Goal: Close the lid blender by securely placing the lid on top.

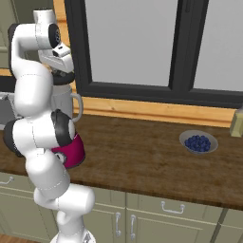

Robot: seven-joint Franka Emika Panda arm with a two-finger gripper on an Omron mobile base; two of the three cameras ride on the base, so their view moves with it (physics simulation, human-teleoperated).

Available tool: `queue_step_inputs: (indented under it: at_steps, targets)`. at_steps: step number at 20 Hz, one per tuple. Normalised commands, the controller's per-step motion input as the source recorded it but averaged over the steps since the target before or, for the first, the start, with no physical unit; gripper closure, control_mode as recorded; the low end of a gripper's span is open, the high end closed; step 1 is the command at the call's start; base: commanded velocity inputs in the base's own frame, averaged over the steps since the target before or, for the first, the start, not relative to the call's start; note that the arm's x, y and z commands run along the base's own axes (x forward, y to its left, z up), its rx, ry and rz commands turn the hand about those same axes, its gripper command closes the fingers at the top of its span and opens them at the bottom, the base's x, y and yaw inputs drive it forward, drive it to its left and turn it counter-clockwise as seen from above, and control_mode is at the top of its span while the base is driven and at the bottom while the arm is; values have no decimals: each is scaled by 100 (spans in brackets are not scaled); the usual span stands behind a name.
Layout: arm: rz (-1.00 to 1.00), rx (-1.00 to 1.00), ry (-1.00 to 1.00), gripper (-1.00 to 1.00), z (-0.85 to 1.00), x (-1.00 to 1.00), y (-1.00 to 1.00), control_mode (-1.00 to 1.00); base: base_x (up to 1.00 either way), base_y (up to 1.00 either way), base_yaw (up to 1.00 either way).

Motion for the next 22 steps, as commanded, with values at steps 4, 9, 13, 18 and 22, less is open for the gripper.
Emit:
queue_step_inputs:
  at_steps: [4, 9, 13, 18, 22]
  targets:
    - [4, -3, 0, 100, -9, -2, 13, -100, 0, 0, 0]
    - [4, -3, 0, 100, -13, -6, 20, -100, 0, 0, 0]
    - [4, -3, 0, 100, -14, -6, 4, -100, 0, 0, 0]
    - [3, 0, 0, 100, 0, -30, 0, -100, 0, 0, 0]
    - [0, 0, 0, 100, 0, -24, 0, -100, 0, 0, 0]
